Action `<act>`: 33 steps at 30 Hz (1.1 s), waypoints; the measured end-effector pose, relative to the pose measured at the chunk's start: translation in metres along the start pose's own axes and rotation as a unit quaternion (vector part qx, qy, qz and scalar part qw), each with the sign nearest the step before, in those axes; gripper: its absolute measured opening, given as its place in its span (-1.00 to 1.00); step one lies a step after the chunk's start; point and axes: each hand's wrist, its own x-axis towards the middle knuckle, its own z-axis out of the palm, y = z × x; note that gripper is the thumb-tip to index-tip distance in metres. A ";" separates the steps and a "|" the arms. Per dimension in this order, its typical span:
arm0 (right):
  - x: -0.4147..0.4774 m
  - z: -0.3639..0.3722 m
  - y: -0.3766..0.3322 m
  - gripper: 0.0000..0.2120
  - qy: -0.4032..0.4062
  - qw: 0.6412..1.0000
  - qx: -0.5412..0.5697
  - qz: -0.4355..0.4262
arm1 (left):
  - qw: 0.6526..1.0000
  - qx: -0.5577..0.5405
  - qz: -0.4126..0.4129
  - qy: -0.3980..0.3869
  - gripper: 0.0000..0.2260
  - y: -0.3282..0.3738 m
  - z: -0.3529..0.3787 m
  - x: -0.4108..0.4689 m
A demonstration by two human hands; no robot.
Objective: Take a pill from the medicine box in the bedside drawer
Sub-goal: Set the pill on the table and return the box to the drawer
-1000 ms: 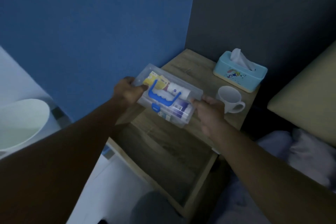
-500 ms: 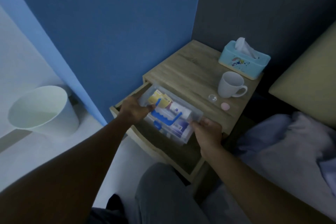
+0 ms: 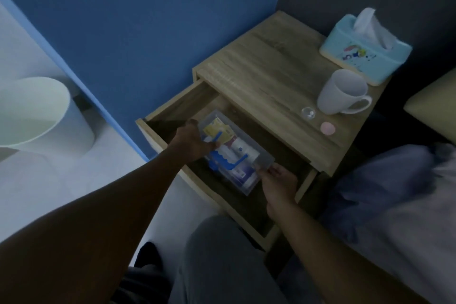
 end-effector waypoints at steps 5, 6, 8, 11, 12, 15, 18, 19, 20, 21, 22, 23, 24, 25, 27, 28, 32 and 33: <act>0.018 0.008 0.007 -0.64 0.034 0.999 -0.009 -0.017 | 0.998 0.066 0.012 -0.019 -0.36 -0.002 0.007 0.014; 0.020 0.008 0.009 -0.64 0.033 0.999 -0.013 -0.019 | 0.997 0.070 0.012 -0.017 -0.35 -0.003 0.007 0.015; 0.023 0.008 0.010 -0.62 0.030 0.999 -0.027 -0.023 | 0.998 0.068 0.010 -0.014 -0.35 -0.004 0.008 0.018; 0.023 0.004 0.007 -0.61 0.025 0.998 -0.058 -0.023 | 0.998 0.055 0.011 -0.021 -0.35 -0.004 0.009 0.017; 0.023 0.002 0.005 -0.65 0.020 0.996 -0.085 -0.026 | 0.999 0.046 0.014 -0.023 -0.36 -0.003 0.009 0.015; 0.019 -0.006 -0.007 -0.68 -0.001 0.978 -0.202 -0.050 | 0.999 0.022 0.030 -0.016 -0.41 -0.002 0.009 0.006; 0.012 -0.019 -0.020 -0.53 0.022 0.955 -0.266 -0.126 | 0.998 0.036 0.054 0.000 -0.39 -0.002 0.003 -0.007; 0.010 -0.025 -0.024 -0.56 0.019 0.947 -0.278 -0.163 | 0.997 0.047 0.059 0.008 -0.37 -0.002 0.001 -0.012; 0.007 -0.030 -0.028 -0.61 0.010 0.937 -0.287 -0.200 | 0.996 0.060 0.066 0.022 -0.35 -0.002 -0.001 -0.018; 0.005 -0.036 -0.031 -0.68 0.002 0.925 -0.297 -0.239 | 0.994 0.072 0.075 0.041 -0.31 -0.003 -0.003 -0.025; 0.004 -0.042 -0.035 -0.72 -0.003 0.910 -0.309 -0.277 | 0.991 0.076 0.086 0.064 -0.25 -0.005 -0.005 -0.033; 0.003 -0.049 -0.039 -0.75 -0.006 0.895 -0.321 -0.311 | 0.989 0.069 0.096 0.089 -0.18 -0.007 -0.006 -0.042; 0.003 -0.054 -0.042 -0.76 -0.006 0.880 -0.330 -0.343 | 0.987 0.054 0.102 0.111 -0.12 -0.010 -0.007 -0.051; 0.004 -0.059 -0.046 -0.76 -0.005 0.865 -0.337 -0.372 | 0.986 0.039 0.102 0.129 -0.06 -0.014 -0.007 -0.059; 0.008 -0.069 -0.052 -0.72 0.001 0.833 -0.356 -0.424 | 0.984 0.019 0.084 0.154 0.01 -0.022 -0.004 -0.074; 0.012 -0.073 -0.054 -0.69 0.003 0.814 -0.376 -0.442 | 0.984 0.009 0.070 0.163 0.04 -0.027 -0.002 -0.081; 0.030 -0.091 -0.054 -0.52 -0.007 0.768 -0.484 -0.420 | 0.991 -0.040 0.004 0.130 0.05 -0.048 0.013 -0.092; 0.033 -0.096 -0.051 -0.50 -0.006 0.763 -0.501 -0.408 | 0.993 -0.055 0.000 0.108 -0.02 -0.051 0.018 -0.092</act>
